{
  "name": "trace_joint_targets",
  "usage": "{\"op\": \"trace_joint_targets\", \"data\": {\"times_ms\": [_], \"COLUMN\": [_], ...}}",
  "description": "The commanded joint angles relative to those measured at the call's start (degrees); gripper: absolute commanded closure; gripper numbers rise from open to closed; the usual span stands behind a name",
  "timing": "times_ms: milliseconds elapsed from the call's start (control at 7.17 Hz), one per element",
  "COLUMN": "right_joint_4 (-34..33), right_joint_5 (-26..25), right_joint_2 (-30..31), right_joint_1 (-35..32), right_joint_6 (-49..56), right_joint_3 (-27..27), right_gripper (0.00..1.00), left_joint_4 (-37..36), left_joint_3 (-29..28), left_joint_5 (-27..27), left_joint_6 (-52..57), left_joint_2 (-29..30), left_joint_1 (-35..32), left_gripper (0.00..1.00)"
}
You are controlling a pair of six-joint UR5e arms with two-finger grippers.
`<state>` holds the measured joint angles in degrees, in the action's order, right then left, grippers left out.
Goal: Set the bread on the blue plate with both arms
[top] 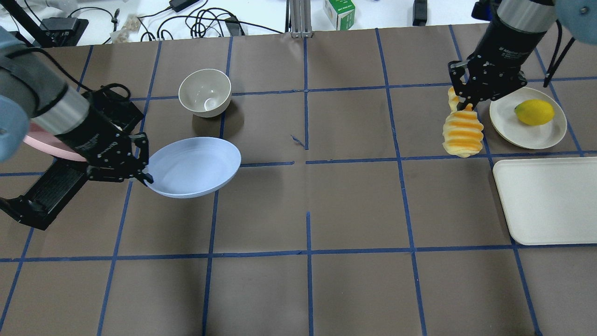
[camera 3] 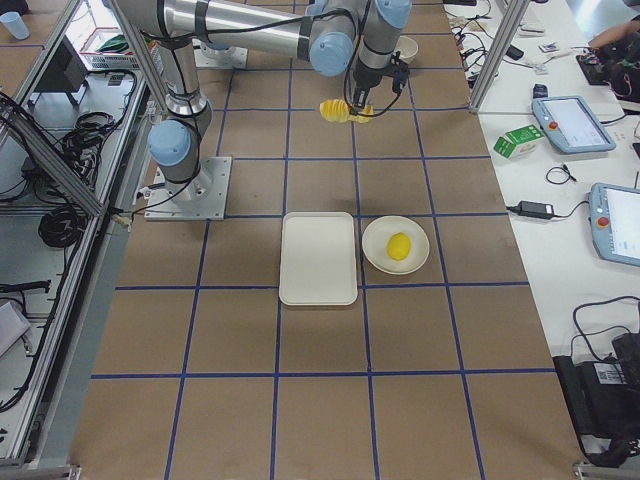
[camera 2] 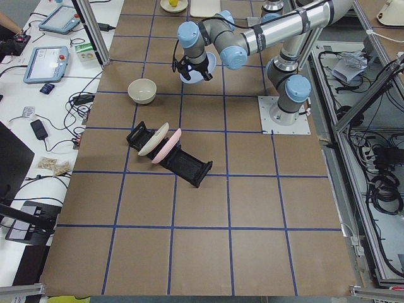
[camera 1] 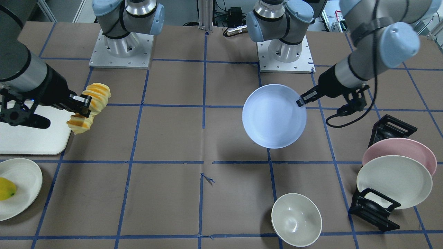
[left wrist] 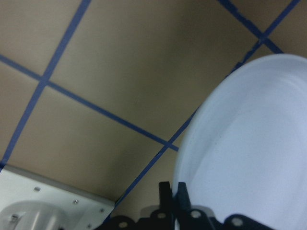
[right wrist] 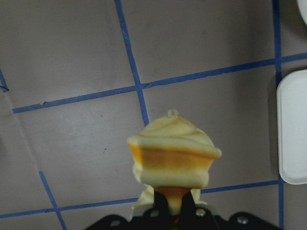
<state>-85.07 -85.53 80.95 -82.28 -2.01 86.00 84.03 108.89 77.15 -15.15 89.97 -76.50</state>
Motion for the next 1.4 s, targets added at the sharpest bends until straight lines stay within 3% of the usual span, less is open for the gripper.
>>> {"op": "trace_joint_targets", "data": {"times_ms": [0,279,977,1116,1256], "right_joint_4": [-2.80,-3.52,-11.94,-13.09,-14.67], "right_joint_5": [0.19,2.19,2.56,2.56,2.65], "right_joint_2": [-0.53,-1.23,-6.06,-7.37,-8.52], "right_joint_1": [-4.72,-5.08,-11.75,-13.33,-14.65], "right_joint_6": [-1.68,-1.59,-1.68,-1.68,-1.68], "right_joint_3": [0.40,0.49,0.58,0.58,0.66], "right_gripper": [1.00,1.00,1.00,1.00,1.00], "left_joint_4": [-19.17,-31.77,-39.38,-39.55,-39.64], "left_joint_3": [6.14,6.42,6.34,6.07,5.03], "left_joint_5": [-5.85,-7.53,-4.20,-4.29,-3.25], "left_joint_6": [-6.89,-11.29,-11.48,-12.09,-10.70], "left_joint_2": [3.86,11.76,19.53,19.45,17.62], "left_joint_1": [-10.38,-18.12,-23.17,-23.17,-21.78], "left_gripper": [1.00,1.00,1.00,0.16,0.00]}}
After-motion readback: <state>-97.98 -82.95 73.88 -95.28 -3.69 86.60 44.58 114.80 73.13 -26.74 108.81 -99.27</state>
